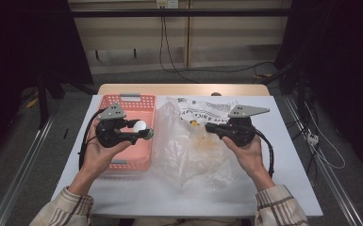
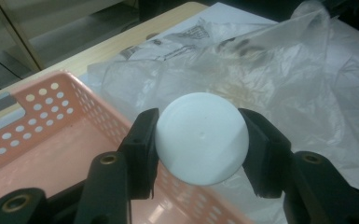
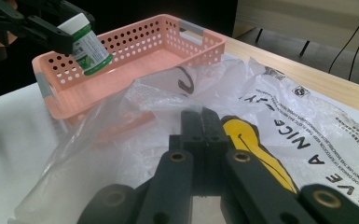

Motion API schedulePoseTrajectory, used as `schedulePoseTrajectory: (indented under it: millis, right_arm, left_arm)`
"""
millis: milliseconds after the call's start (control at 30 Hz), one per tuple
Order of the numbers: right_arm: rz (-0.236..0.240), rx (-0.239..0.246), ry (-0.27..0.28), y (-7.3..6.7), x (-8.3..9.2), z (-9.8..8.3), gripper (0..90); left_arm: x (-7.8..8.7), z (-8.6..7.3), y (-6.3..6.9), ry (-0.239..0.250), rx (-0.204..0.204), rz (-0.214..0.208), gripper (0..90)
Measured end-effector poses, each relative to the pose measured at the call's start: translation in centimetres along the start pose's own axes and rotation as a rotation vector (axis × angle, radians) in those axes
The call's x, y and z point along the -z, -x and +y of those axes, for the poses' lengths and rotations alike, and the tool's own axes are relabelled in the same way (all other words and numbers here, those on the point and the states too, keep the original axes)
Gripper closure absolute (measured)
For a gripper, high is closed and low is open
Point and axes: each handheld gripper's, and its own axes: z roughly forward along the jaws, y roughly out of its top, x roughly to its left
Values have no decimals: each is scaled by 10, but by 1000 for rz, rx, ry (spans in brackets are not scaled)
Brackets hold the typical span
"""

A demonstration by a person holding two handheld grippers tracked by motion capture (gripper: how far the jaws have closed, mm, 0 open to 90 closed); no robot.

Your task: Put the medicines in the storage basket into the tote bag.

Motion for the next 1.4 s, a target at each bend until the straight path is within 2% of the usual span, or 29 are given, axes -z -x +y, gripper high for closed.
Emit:
schedulePoseTrajectory:
  millis: [200, 367, 633, 867, 1100, 1267, 1400]
  right_arm:
    - [3, -2, -12, 0, -4, -2, 900]
    - [2, 0, -6, -1, -3, -2, 900]
    - [1, 3, -13, -1, -4, -2, 900]
    - [4, 2, -22, -2, -8, -4, 900]
    - [1, 1, -23, -3, -8, -4, 900]
    - [3, -4, -18, -2, -7, -3, 900]
    - [4, -2, -14, -1, -6, -3, 900]
  left_arm:
    - [1, 6, 15, 14, -22, -13, 511]
    - [1, 11, 24, 27, -20, -38, 511]
    - [-1, 15, 40, 51, -29, -46, 511]
    - [-6, 22, 64, 71, -64, -110, 510]
    - [-20, 27, 88, 55, -94, -164, 510]
    - [-41, 29, 99, 36, -100, -196, 511]
    - [-54, 33, 113, 13, -133, -221, 510]
